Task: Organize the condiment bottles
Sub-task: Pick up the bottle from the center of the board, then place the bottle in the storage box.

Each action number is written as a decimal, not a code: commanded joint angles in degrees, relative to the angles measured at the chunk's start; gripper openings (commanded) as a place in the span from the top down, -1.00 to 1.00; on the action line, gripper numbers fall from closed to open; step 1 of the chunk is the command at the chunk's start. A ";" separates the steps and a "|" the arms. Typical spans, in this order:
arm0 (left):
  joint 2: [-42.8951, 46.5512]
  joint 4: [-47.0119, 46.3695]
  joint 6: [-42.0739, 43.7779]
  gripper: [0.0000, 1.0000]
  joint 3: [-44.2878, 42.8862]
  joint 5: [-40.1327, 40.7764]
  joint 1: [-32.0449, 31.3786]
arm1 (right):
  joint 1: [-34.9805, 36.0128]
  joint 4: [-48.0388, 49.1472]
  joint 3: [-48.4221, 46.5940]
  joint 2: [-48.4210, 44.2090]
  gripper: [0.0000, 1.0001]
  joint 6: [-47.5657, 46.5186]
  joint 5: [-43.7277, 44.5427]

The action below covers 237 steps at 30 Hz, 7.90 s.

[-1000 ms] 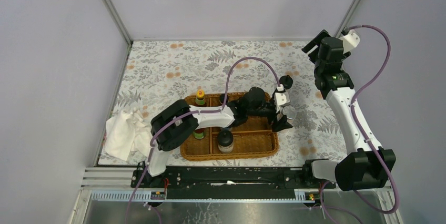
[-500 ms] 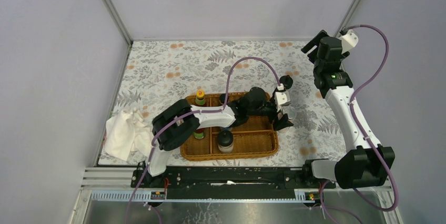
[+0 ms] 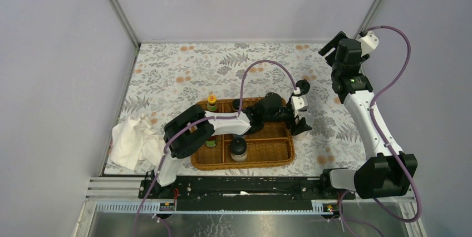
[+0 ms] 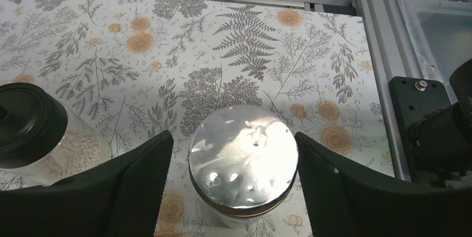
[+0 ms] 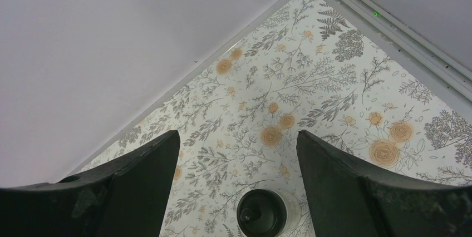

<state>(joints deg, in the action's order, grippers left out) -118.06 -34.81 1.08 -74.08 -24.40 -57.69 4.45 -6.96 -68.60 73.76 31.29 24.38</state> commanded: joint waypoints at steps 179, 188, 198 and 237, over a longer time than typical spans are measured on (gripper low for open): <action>24.63 -5.71 -9.85 1.00 25.91 48.21 -9.11 | -0.05 6.52 3.82 -1.25 -0.60 -1.32 -2.92; 24.37 -4.74 -11.31 0.31 25.97 48.62 -9.13 | -0.09 6.52 3.82 -0.85 -0.60 -1.30 -3.08; 25.19 -1.90 -11.03 -0.45 25.18 50.85 -9.49 | -0.03 6.52 3.35 -0.47 -0.61 -1.35 -3.61; 36.06 30.08 -8.15 -0.77 -0.48 53.36 -9.86 | 10.65 -17.83 -5.07 15.52 -0.83 -5.58 2.28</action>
<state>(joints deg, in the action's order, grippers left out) -85.17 -7.18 -5.74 -74.74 27.92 -67.46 14.35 -23.33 -74.28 88.36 25.89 23.90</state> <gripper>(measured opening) 0.884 0.916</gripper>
